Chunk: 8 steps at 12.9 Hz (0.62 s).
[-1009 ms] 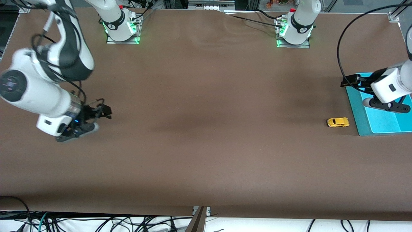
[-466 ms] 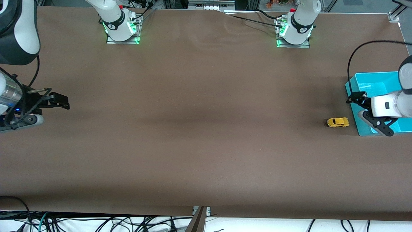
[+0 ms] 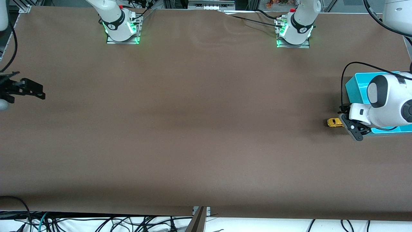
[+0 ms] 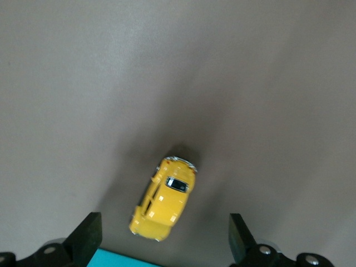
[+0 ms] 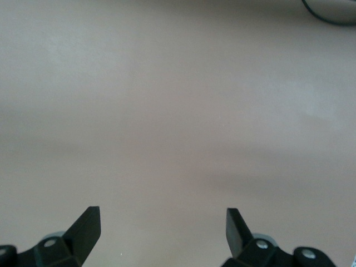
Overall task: Wind and store yellow beetle car
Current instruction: 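Lower the left gripper onto the car while the right gripper retracts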
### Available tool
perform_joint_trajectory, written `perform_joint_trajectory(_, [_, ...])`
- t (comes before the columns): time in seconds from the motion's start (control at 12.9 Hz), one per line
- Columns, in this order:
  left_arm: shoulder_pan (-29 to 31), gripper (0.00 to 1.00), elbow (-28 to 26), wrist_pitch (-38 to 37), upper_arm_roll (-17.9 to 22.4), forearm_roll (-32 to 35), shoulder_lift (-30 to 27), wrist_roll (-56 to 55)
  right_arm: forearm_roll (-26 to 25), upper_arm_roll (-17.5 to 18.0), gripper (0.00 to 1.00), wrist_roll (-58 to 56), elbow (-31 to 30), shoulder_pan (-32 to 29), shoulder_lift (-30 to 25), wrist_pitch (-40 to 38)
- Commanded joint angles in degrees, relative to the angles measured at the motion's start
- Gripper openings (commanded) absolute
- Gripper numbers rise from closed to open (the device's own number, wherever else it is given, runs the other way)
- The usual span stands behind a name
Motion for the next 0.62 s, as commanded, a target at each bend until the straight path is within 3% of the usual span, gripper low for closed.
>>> perform_joint_trajectory(0.0, [2.0,1.00,-6.4,8.8,-0.5,1.4,-2.2,9.0,-0.9,0.4,1.00,0.2,-7.5,-1.5,-4.7,0.7])
perform_joint_trajectory(0.54, [4.5,1.00,-15.2,22.8,-0.5,2.0,-1.8,12.3,-0.6,0.9,1.00,4.8,-14.8,-3.2,-8.9,0.9])
